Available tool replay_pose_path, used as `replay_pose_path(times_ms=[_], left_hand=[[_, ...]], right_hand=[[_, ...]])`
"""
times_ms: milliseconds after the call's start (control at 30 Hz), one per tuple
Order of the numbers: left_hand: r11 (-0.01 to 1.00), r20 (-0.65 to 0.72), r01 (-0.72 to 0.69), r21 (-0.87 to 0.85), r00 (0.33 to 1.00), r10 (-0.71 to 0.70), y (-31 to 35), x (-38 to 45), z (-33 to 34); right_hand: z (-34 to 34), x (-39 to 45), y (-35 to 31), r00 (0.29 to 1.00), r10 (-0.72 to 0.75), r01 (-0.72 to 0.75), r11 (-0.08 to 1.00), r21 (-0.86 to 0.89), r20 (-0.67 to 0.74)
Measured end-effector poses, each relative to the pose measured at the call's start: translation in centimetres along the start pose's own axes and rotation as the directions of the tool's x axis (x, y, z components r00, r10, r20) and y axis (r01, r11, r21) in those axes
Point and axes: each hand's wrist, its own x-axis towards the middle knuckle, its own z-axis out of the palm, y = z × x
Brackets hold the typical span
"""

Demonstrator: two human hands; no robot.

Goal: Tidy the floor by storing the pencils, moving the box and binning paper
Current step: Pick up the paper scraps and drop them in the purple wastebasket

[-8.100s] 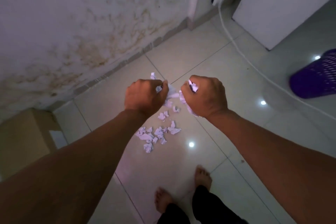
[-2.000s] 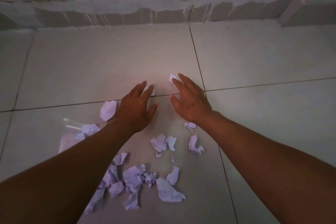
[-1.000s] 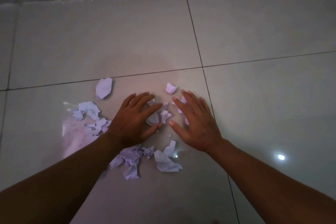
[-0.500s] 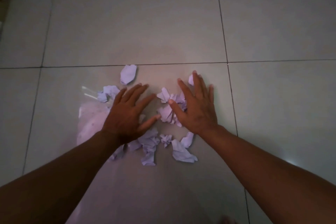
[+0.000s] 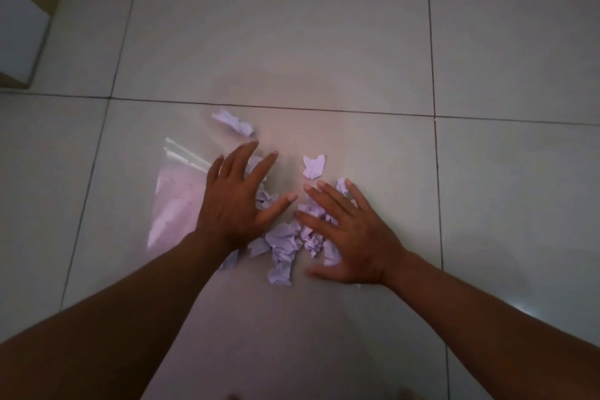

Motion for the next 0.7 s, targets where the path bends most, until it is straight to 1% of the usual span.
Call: replay_pose_path(times_ms=[67,133,200,300,400,467,533,600,700], left_hand=[[1.000,0.043,0.019,-0.007,0.999,-0.019,-0.1,-0.5,0.1],[0.999,0.067,0.008,-0.054,0.998,-0.004,-0.2,-1.1,0.5],[0.996,0.031,-0.010,-0.086,0.999,0.012,0.0,-1.6,0.5],[0.998,-0.037,-0.038,-0.052,0.999,0.036,-0.4,-2.0,0.1],[0.991,0.038,-0.132,-0.026,0.990,0.133,-1.9,-2.9,-0.2],[0.982,0.123,-0.190,0.005,0.974,0.188,-2.6,-3.6,0.0],[0.974,0.171,-0.224,0.035,0.961,0.215,-2.6,-4.0,0.7],[0.972,0.145,-0.228,0.063,0.965,0.218,-2.3,-4.0,1.5],[0.974,0.055,-0.218,0.057,0.975,0.215,-2.3,-4.0,2.4]], right_hand=[[0.4,1.1,0.1,0.996,0.057,-0.056,0.998,0.013,-0.064],[0.4,2.7,0.0,0.990,0.106,-0.102,0.994,0.045,-0.094],[0.2,4.1,-0.1,0.982,0.149,-0.140,0.987,0.084,-0.118],[-0.4,4.6,-0.2,0.966,0.220,-0.206,0.973,0.107,-0.134],[-0.3,3.5,0.2,0.983,0.173,-0.171,0.984,0.040,-0.063],[0.2,3.1,0.3,0.988,0.148,-0.148,0.989,0.003,-0.044],[0.6,3.4,0.3,0.988,0.151,-0.151,0.988,-0.010,-0.032],[0.9,4.2,0.1,0.990,0.137,-0.137,0.990,-0.006,-0.028],[1.3,4.8,0.2,0.996,0.072,-0.071,0.997,0.021,-0.049]])
